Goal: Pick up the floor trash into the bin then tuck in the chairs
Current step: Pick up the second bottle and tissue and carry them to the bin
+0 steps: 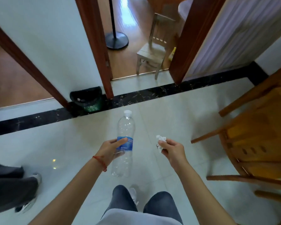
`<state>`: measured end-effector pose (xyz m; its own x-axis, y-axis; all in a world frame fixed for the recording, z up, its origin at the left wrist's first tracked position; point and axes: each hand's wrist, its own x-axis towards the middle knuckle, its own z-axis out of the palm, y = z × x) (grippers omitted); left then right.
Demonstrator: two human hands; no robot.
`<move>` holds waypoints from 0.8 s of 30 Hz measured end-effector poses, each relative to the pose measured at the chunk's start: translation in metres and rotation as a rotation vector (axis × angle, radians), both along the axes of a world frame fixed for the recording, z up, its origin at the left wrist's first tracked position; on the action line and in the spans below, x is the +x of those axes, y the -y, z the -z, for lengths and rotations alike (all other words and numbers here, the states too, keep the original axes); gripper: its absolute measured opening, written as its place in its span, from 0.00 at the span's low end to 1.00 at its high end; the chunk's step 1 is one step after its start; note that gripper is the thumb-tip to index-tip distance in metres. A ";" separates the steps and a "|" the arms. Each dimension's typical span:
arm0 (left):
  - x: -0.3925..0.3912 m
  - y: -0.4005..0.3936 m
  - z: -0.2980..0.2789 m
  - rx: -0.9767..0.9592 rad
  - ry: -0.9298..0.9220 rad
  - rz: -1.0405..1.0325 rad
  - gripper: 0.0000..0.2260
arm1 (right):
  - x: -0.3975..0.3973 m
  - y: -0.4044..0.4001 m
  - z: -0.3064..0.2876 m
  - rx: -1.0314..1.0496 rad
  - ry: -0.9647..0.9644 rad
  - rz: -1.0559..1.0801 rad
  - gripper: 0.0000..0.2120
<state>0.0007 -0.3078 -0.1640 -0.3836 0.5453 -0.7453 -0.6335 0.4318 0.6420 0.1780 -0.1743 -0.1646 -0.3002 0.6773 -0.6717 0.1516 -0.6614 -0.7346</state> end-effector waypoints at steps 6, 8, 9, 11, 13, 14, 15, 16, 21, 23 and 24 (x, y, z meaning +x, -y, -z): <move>-0.060 0.020 0.007 -0.023 0.009 -0.152 0.08 | -0.076 -0.005 0.001 0.006 -0.007 -0.156 0.08; -0.075 0.021 0.011 -0.029 0.012 -0.196 0.08 | -0.098 -0.009 0.001 0.005 -0.004 -0.198 0.04; -0.083 0.020 0.014 -0.029 0.011 -0.215 0.08 | -0.110 -0.012 0.002 0.004 0.000 -0.213 0.04; -0.100 0.015 0.017 -0.021 0.014 -0.249 0.09 | -0.133 -0.021 0.005 0.003 0.011 -0.242 0.05; -0.119 0.008 0.022 -0.026 0.016 -0.286 0.11 | -0.158 -0.033 0.008 0.001 0.012 -0.270 0.05; -0.129 0.004 0.024 -0.029 0.018 -0.305 0.11 | -0.170 -0.040 0.010 -0.002 0.009 -0.284 0.04; -0.140 0.000 0.026 -0.030 0.017 -0.323 0.10 | -0.184 -0.047 0.011 -0.006 0.003 -0.296 0.04; -0.151 -0.006 0.027 -0.031 0.015 -0.340 0.10 | -0.198 -0.054 0.011 -0.009 -0.006 -0.310 0.03; -0.213 -0.031 0.031 -0.061 0.009 -0.415 0.13 | -0.270 -0.090 0.015 -0.042 -0.002 -0.367 0.03; -0.238 -0.041 0.031 -0.060 -0.004 -0.442 0.12 | -0.300 -0.101 0.018 -0.047 0.008 -0.402 0.03; -0.250 -0.045 0.032 -0.066 -0.002 -0.456 0.11 | -0.314 -0.106 0.021 -0.044 0.025 -0.415 0.03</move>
